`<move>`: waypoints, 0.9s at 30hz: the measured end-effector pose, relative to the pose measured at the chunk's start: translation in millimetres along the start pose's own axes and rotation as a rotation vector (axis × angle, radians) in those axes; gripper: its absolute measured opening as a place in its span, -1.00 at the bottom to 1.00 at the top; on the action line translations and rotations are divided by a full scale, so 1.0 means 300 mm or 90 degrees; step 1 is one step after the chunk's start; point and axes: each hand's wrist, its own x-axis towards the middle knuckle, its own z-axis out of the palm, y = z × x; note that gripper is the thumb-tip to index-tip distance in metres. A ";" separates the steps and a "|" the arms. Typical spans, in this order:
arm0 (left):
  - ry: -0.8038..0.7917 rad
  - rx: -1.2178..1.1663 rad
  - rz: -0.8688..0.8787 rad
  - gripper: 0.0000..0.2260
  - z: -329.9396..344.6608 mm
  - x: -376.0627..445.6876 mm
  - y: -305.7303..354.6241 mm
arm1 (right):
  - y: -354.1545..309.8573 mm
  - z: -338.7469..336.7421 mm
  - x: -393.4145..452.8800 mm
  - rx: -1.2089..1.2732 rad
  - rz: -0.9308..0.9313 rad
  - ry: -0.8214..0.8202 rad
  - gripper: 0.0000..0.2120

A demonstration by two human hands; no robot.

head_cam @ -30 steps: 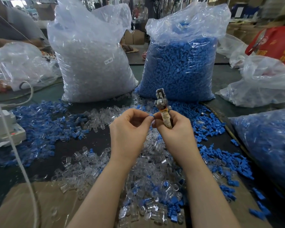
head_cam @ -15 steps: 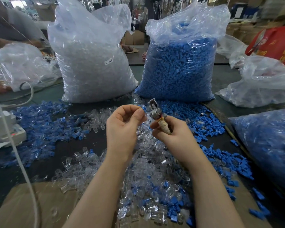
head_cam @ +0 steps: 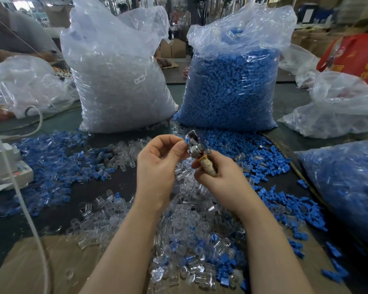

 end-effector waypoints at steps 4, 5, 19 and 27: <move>0.001 -0.003 -0.004 -0.91 -0.002 0.003 0.001 | -0.009 0.011 0.000 -0.047 -0.014 0.016 -0.83; 0.002 0.000 -0.008 -0.91 -0.002 0.003 0.000 | -0.010 0.012 0.000 -0.054 -0.016 0.023 -0.81; 0.009 0.046 -0.058 -0.95 -0.038 0.025 0.032 | -0.009 0.030 0.006 -0.078 -0.020 0.059 -0.82; 0.248 0.750 -0.059 -0.96 -0.356 0.078 -0.004 | 0.025 0.012 0.012 -0.066 0.001 0.130 -0.87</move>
